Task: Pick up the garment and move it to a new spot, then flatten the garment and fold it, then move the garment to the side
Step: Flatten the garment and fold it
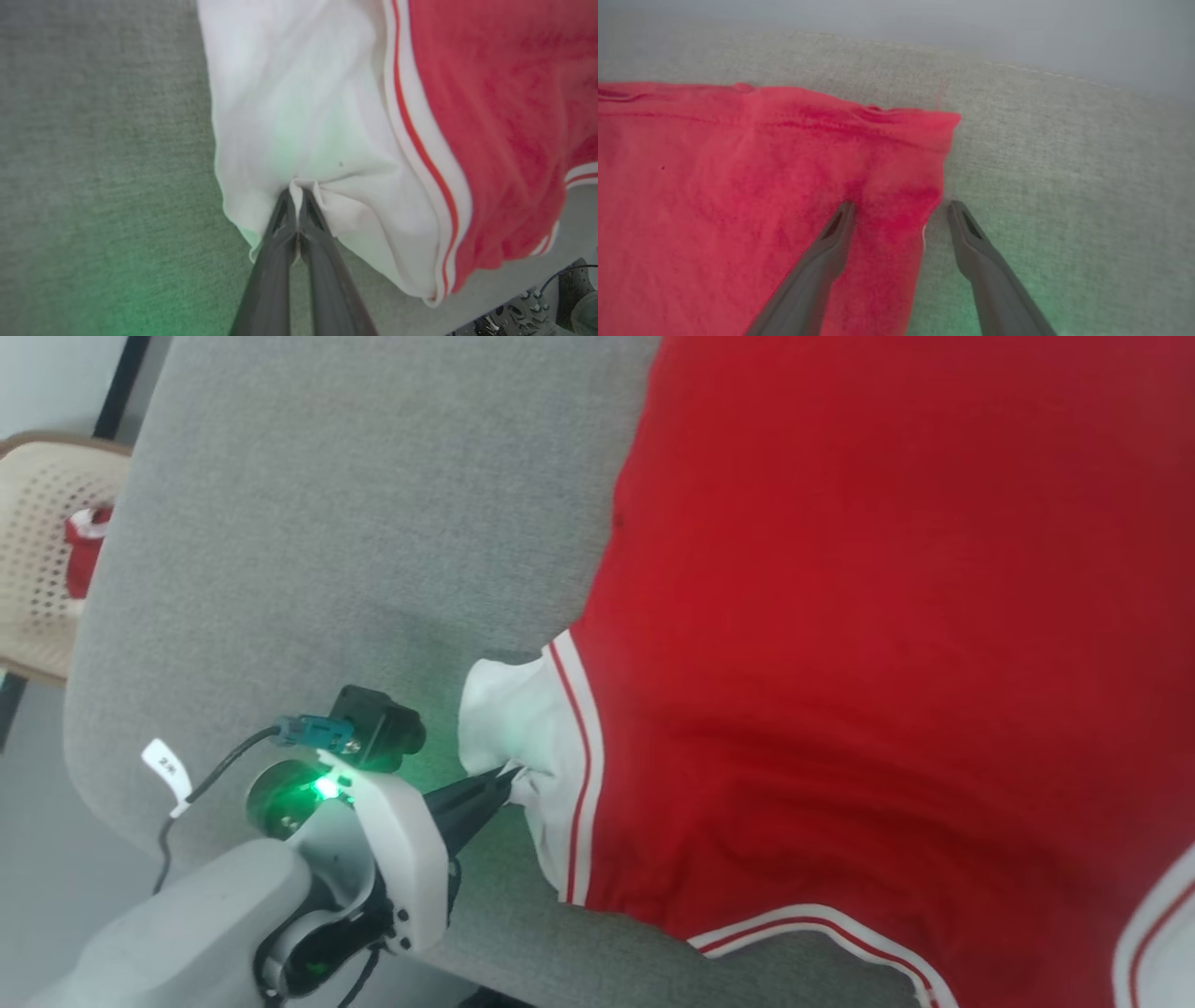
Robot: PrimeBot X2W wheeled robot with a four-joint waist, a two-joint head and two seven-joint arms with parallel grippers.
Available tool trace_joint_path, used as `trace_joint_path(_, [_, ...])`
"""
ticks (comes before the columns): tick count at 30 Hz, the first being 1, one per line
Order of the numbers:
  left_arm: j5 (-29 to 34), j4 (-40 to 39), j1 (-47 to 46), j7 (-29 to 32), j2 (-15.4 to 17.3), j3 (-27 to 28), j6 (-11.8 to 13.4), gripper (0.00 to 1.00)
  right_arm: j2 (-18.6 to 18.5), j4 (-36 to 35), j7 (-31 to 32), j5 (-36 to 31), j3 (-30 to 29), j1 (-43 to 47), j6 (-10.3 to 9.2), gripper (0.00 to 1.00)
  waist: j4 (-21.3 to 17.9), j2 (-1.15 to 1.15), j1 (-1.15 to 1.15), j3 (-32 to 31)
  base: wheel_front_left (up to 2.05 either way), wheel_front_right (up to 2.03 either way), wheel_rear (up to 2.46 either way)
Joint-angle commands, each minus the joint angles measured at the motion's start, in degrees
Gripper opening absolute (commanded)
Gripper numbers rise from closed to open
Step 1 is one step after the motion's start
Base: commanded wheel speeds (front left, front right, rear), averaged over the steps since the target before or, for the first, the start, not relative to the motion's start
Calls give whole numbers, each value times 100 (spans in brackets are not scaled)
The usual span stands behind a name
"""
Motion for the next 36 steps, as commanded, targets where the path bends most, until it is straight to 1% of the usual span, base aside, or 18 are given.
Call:
trace_joint_path(1, [20, 312, -19, 41, -165, -101, 32, 0, 86, 402, 268, -126, -187, -62, 0, 100, 124, 0, 0, 119, 0, 0, 0])
trace_joint_path(3, [11, 434, -33, 32, -233, -118, -6, 0, 184, 724, 517, -296, -313, -107, 0, 100, 151, 0, 0, 141, 0, 0, 0])
trace_joint_path(4, [11, 434, -33, 32, -233, -118, -6, 0, 184, 724, 517, -296, -313, -107, 0, 100, 151, 0, 0, 141, 0, 0, 0])
trace_joint_path(5, [11, 487, -33, 20, -262, -120, -32, 0, 214, 852, 639, -410, -340, -94, 0, 66, 158, 0, 0, 146, 0, 0, 0])
trace_joint_path(6, [-7, 533, -42, 9, -285, -119, -50, 0, 253, 941, 729, -503, -307, -77, 0, 0, 159, 0, 0, 153, 0, 0, 0])
trace_joint_path(9, [-37, 673, -67, -25, -324, -97, -89, 0, 348, 1053, 875, -608, -226, -77, 1, 0, 108, 0, 0, 139, 0, 0, 0])
trace_joint_path(11, [-39, 751, -70, -40, -320, -79, -91, 0, 342, 1027, 768, -598, -224, -90, 0, 0, 30, 0, 0, 95, 0, 0, 0])
trace_joint_path(14, [-90, 841, -43, -65, -283, -23, -63, 0, 436, 961, 730, -541, -24, -9, 0, 0, -158, 0, 0, -37, 0, 0, 0])
trace_joint_path(16, [-117, 867, -21, -107, -210, 37, 3, 0, 531, 860, 694, -408, 213, 70, 1, 0, -323, 0, 0, -146, 0, 0, 0])
trace_joint_path(20, [-170, 802, 52, -146, 8, 151, 153, 0, 641, 418, 625, 124, 805, 364, 1, 0, -712, 0, 0, -372, 0, 0, 0])
trace_joint_path(23, [-175, 700, 92, -140, 179, 218, 243, 0, 544, -135, 634, 640, 1264, 709, 1, 0, -993, 0, 0, -526, 0, 0, 0])
trace_joint_path(27, [-185, 524, 132, -113, 377, 265, 332, 0, 243, -1116, 663, 1313, 1676, 1363, -1, 0, -1305, 0, 0, -678, 0, 0, 0])
trace_joint_path(31, [-205, 346, 245, -58, 577, 271, 429, 0, 30, -2148, 687, 1875, 1733, 2218, 0, 0, -1581, 0, 0, -782, 0, 0, 0])
trace_joint_path(34, [-198, 206, 293, -9, 695, 258, 470, 0, -39, -2913, 722, 2106, 1603, 2985, 0, 0, -1736, 0, 0, -836, 0, 0, 0])
trace_joint_path(36, [-218, 125, 334, 29, 770, 255, 509, 0, -47, -3407, 741, 2096, 1430, 3526, 0, 0, -1820, 0, 0, -860, 0, 0, 0])
